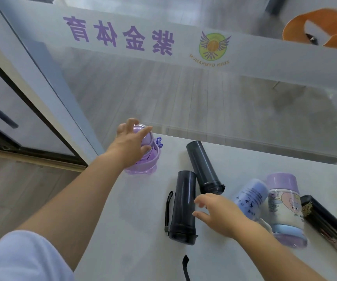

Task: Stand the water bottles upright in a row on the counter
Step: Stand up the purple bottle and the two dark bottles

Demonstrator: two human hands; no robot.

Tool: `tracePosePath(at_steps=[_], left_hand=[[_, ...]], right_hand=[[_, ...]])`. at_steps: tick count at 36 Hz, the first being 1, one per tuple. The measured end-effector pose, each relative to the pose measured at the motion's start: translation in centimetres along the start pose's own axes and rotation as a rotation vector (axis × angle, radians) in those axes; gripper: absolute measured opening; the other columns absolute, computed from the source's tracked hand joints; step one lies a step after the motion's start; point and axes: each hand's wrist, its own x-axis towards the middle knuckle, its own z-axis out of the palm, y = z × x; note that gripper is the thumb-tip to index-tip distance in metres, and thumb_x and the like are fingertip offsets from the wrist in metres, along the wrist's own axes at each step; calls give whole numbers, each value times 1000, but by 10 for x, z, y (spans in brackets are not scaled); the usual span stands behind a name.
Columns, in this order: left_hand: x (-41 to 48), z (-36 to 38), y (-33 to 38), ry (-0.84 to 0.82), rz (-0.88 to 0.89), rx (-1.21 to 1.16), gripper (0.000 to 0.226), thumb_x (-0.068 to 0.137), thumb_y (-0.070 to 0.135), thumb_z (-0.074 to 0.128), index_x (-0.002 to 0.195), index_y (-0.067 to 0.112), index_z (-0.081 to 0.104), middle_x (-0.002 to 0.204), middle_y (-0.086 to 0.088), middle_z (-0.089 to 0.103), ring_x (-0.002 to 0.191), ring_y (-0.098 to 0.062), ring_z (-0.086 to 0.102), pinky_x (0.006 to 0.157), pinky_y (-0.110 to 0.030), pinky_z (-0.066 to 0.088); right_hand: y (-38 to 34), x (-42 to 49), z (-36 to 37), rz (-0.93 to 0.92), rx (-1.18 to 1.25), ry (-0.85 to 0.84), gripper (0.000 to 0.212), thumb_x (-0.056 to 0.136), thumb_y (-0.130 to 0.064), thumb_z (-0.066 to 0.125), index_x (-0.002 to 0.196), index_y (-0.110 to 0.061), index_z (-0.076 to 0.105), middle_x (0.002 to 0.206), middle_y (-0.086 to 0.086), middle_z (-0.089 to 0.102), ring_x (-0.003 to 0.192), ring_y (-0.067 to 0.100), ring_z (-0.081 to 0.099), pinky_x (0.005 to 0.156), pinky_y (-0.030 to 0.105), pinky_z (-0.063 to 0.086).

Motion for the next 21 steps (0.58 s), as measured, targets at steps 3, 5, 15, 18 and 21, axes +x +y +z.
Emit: tracePosePath(at_steps=[3,5,15,18,21], left_hand=[[-3,-5,3,20,12,-2,59,85,33,62,138,27,37,146,-8,20,134,-33,17,108,-45,30],[-8,-9,5,31,21,4,57,84,32,64,136,24,41,147,-10,23,135,-33,19,106,-46,33],[-72,9,52,394,329,153,20,67,20,79,84,11,71,93,-9,67,91,-39,60,72,-49,48],[-90,34,59,292,347,93,15,69,21,77,80,13,71,87,-7,68,84,-35,61,66,-45,52],[-103,62,62,81,304,127,20,83,29,63,96,15,68,99,-4,65,93,-31,58,75,-44,49]], right_hand=[[2,-3,0,10,5,1,40,91,-48,47,126,-28,48,119,-10,57,103,10,54,87,26,46],[4,-4,-1,9,4,4,40,91,-48,47,125,-28,48,118,-10,57,102,10,54,86,25,46],[16,-6,-15,50,20,69,37,90,-46,51,122,-27,51,118,-8,59,103,15,56,88,33,47],[23,-6,-19,77,33,92,39,90,-45,52,123,-24,52,118,-5,60,105,16,56,88,33,47],[30,-5,-20,122,48,146,39,90,-43,53,123,-21,54,117,-2,62,106,17,56,85,31,46]])
